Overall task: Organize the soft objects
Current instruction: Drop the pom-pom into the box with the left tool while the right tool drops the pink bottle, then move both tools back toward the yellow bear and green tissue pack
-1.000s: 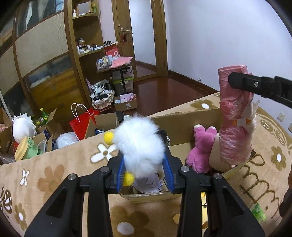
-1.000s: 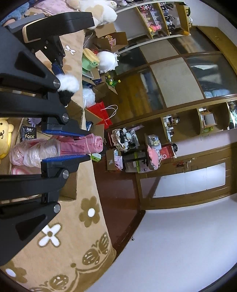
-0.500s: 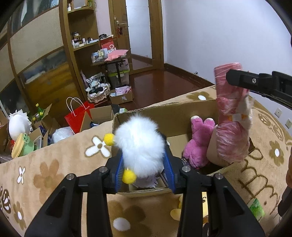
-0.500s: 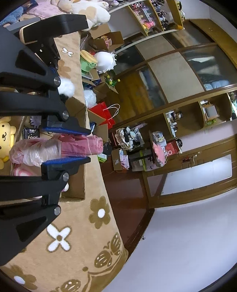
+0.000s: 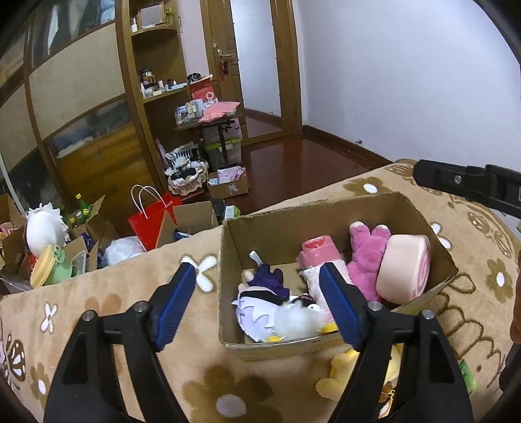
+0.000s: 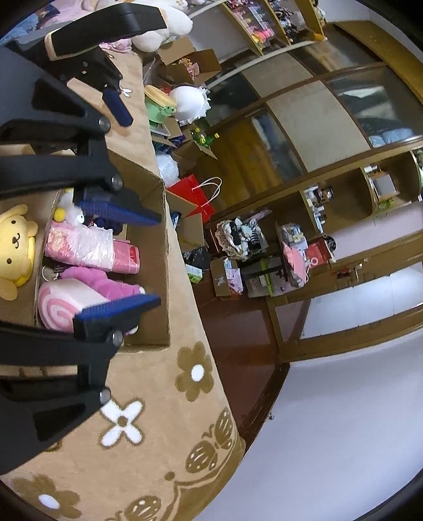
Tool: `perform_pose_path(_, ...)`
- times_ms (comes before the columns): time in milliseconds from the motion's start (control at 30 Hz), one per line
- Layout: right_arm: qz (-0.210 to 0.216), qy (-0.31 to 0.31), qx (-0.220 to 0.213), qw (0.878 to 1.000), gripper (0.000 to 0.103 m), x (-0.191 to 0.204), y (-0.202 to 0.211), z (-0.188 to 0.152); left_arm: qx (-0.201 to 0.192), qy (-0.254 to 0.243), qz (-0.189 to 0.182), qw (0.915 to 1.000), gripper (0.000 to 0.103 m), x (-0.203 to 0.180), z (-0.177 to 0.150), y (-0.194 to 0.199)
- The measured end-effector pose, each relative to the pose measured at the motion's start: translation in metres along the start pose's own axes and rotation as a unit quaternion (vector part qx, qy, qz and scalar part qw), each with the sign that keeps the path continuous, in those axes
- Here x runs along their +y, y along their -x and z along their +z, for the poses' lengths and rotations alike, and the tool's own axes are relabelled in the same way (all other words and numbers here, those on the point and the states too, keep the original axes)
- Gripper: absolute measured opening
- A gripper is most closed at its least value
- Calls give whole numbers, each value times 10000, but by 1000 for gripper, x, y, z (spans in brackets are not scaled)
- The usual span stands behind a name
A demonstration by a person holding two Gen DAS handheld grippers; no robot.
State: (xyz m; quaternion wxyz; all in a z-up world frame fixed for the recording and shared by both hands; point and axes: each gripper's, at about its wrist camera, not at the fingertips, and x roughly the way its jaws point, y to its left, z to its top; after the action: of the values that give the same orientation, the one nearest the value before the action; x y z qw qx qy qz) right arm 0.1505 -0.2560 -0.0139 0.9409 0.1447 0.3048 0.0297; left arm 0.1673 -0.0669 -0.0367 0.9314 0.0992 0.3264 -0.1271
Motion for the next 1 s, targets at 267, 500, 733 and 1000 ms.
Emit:
perform_pose_path(267,-348,-191,51,9992,96,-9,24,3,-21,182,-14,9998,99,7,5,17)
perform_pose_path(500,-652,-12,49,9979,103,-10,57,1,22,205,-65,9998,101,5,1,35)
perform_pose_path(733,-865,44,357,9956,103,-15,78,-10,179,92,-252,9995,102,-1,-7,49)
perform_pose_path(1000,-898,428,969,9903,103,-16,84,-31,479,-189,-500,9974,102,-18,-23,55)
